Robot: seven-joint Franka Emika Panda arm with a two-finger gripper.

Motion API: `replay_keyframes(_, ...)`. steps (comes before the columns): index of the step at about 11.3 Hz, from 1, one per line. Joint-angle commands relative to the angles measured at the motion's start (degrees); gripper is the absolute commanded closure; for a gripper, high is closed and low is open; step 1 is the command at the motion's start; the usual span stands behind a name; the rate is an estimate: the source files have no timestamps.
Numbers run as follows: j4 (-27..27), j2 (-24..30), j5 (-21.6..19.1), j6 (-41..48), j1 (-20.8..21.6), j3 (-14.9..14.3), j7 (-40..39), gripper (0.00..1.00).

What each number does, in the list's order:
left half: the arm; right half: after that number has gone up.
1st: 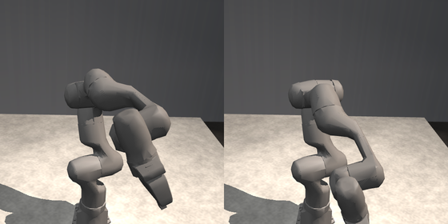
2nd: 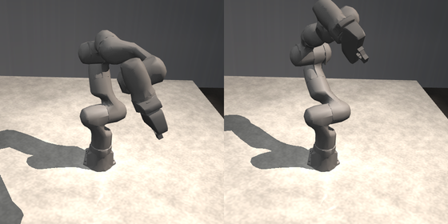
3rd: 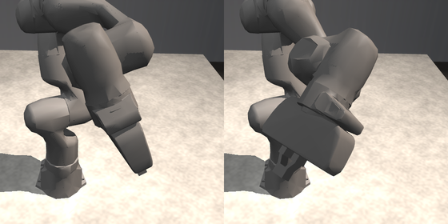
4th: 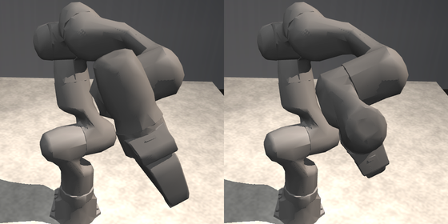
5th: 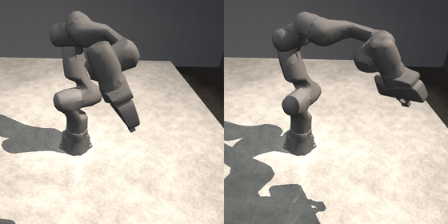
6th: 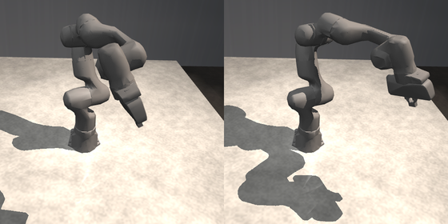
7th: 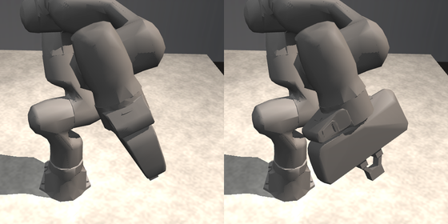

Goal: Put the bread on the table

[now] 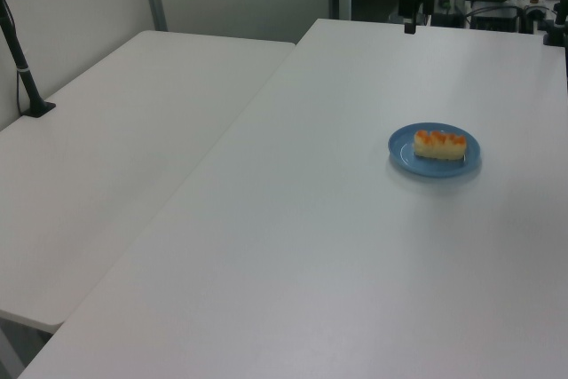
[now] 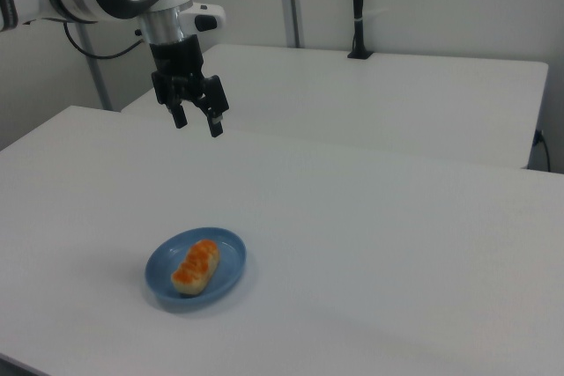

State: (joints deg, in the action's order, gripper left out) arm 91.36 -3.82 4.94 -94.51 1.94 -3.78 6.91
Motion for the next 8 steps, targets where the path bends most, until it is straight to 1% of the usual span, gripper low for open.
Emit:
replay_keyframes(1, -0.5, 0.7, -0.8, 1.3, -0.1, -0.4, -0.3, 0.0)
replay_keyframes(8, -0.5, 1.1, -0.8, 1.3, -0.2, -0.4, -1.5, 0.0)
